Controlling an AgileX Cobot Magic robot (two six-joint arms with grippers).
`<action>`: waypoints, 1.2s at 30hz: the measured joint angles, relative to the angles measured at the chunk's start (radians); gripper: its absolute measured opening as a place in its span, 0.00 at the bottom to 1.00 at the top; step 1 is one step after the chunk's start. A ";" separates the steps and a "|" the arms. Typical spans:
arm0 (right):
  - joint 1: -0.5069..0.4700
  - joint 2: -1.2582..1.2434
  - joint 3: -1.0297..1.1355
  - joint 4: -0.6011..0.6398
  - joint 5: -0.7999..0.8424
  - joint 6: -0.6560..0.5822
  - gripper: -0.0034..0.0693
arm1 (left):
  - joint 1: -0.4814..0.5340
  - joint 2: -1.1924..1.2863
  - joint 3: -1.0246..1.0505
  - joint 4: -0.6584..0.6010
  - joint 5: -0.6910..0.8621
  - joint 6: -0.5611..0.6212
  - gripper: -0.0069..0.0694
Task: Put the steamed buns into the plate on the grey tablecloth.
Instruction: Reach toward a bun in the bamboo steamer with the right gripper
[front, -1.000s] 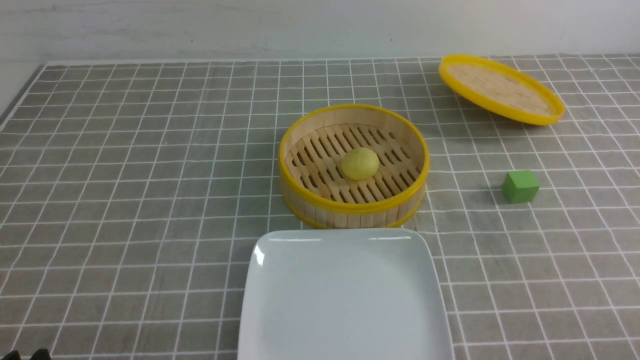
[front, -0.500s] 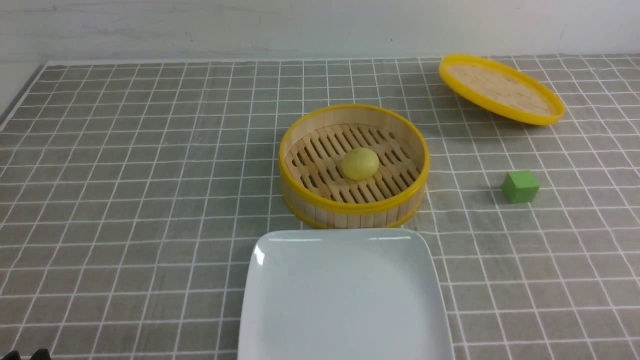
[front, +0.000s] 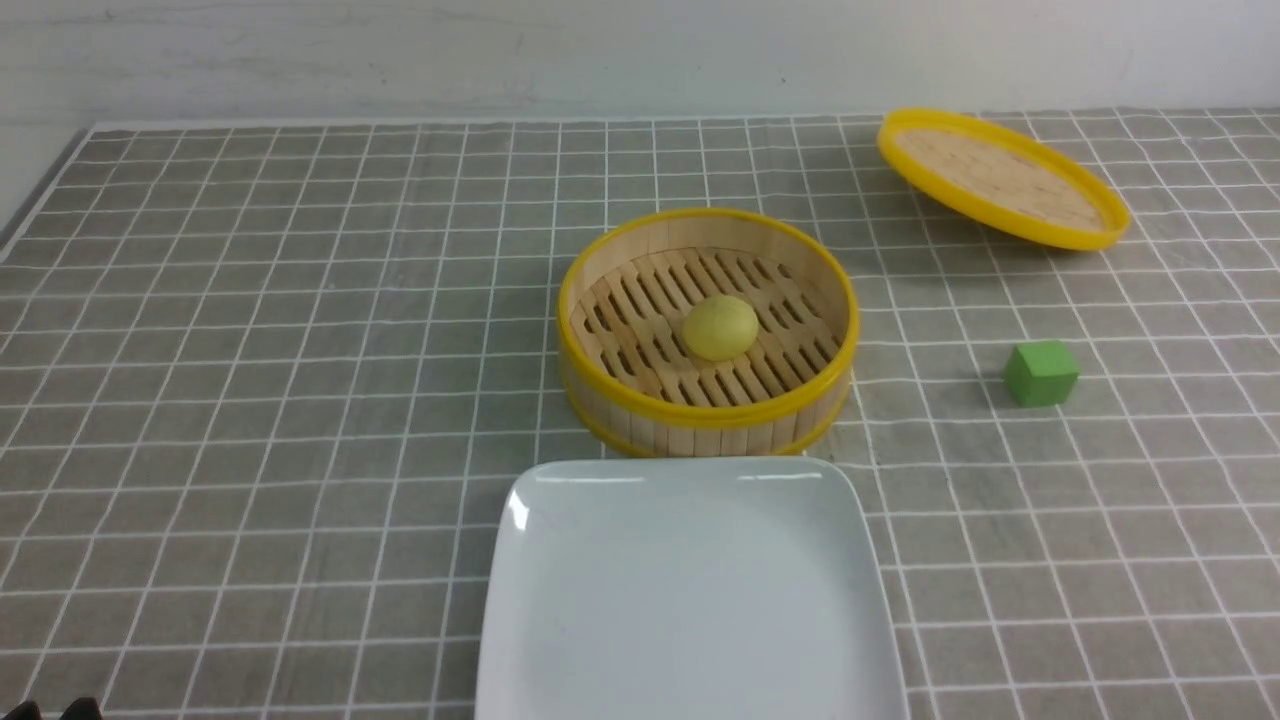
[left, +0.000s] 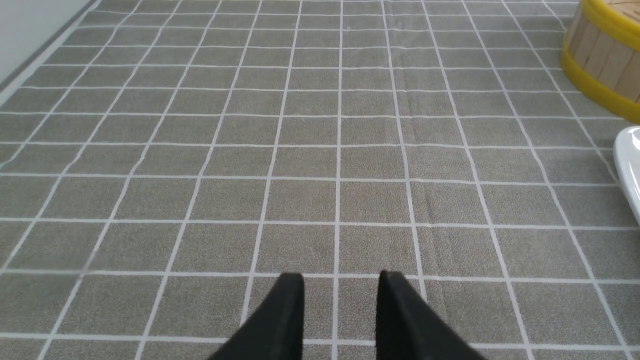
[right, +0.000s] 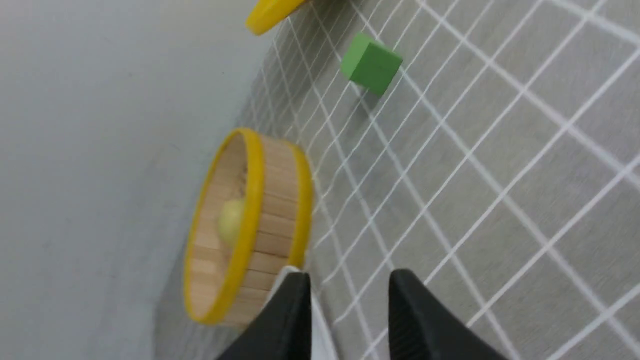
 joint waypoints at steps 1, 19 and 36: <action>0.000 0.000 0.000 0.027 0.000 0.007 0.38 | 0.000 0.000 0.000 0.000 0.000 0.000 0.41; 0.013 0.804 -0.709 -0.301 0.679 -0.417 0.03 | 0.000 0.000 0.000 0.000 0.000 0.000 0.41; 0.213 1.524 -1.258 -0.161 0.596 -0.776 0.33 | 0.000 0.000 0.000 0.001 0.000 0.000 0.41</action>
